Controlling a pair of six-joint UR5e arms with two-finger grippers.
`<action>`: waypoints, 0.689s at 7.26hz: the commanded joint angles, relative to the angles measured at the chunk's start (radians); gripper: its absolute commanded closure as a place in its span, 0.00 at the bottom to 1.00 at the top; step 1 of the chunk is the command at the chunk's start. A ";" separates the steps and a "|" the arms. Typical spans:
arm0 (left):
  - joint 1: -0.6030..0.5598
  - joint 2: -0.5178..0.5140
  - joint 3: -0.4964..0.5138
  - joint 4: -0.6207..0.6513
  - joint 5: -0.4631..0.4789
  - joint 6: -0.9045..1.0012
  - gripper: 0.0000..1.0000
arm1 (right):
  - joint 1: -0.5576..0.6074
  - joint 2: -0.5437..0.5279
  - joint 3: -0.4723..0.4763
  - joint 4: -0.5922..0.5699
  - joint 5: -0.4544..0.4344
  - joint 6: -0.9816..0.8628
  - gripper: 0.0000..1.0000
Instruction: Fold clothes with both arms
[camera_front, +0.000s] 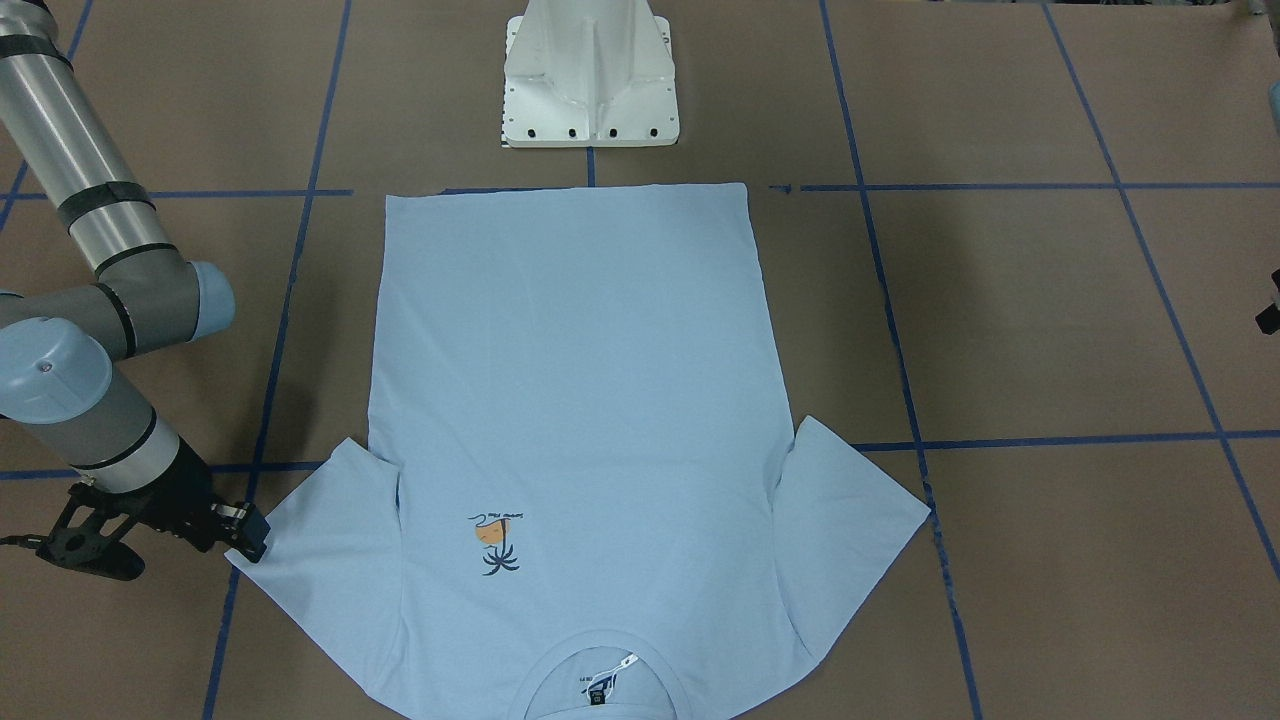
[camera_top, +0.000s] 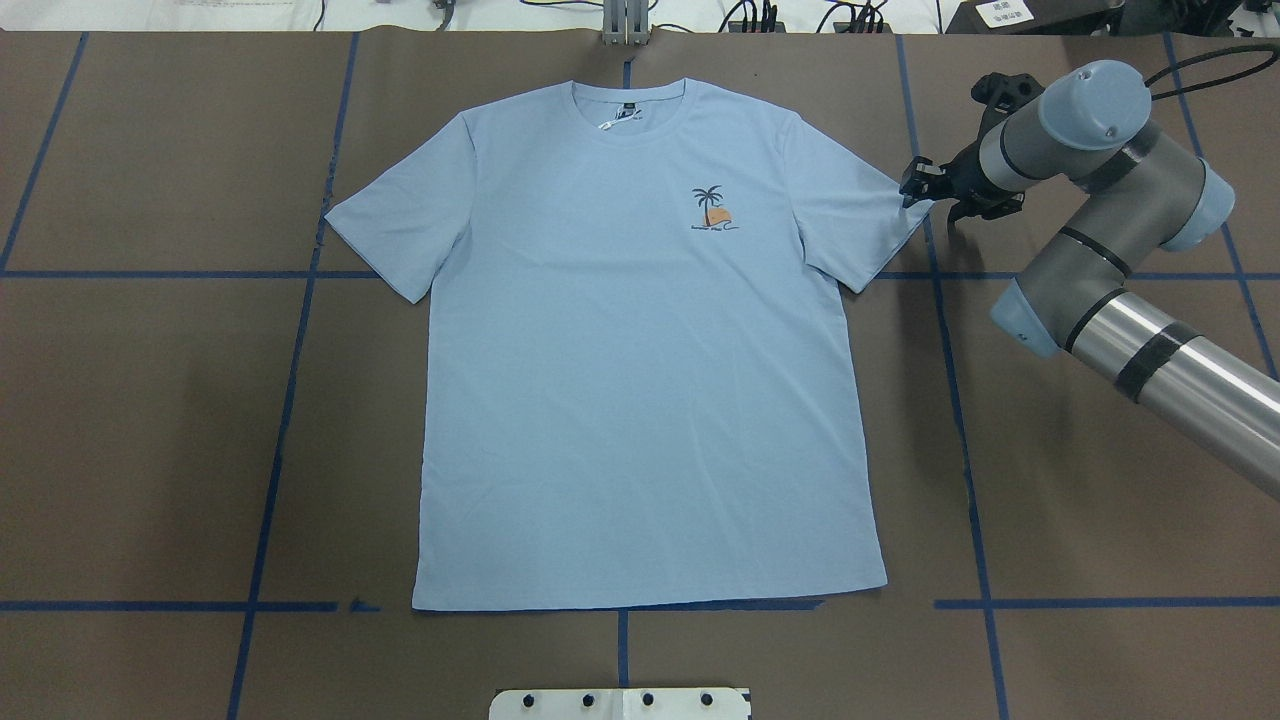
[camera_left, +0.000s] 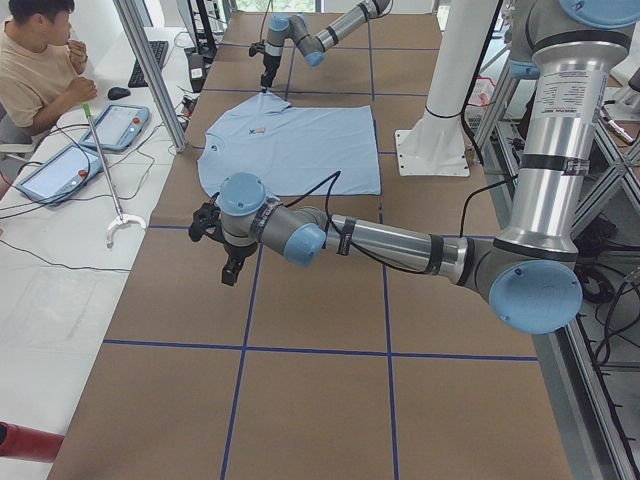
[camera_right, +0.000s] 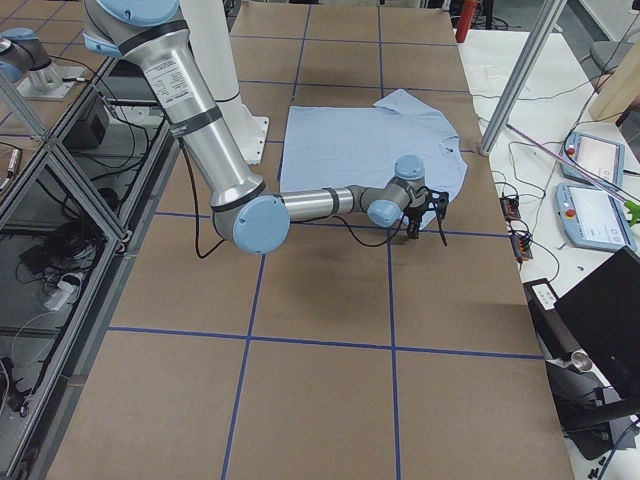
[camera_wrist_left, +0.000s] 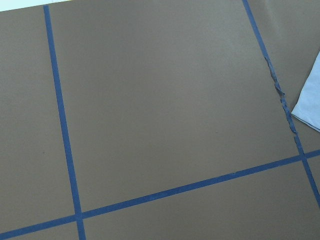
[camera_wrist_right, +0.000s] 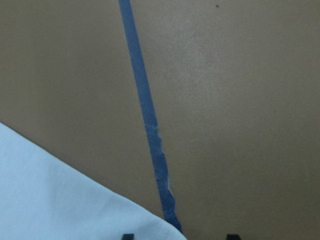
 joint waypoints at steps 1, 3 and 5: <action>0.000 0.000 0.001 0.000 0.000 0.001 0.00 | 0.001 0.013 -0.002 -0.002 -0.002 0.000 1.00; 0.000 0.000 0.001 0.000 0.002 0.001 0.00 | 0.001 0.020 0.009 0.001 0.000 -0.001 1.00; 0.000 0.001 0.001 0.000 0.000 0.003 0.00 | -0.066 0.126 0.034 -0.008 -0.003 0.064 1.00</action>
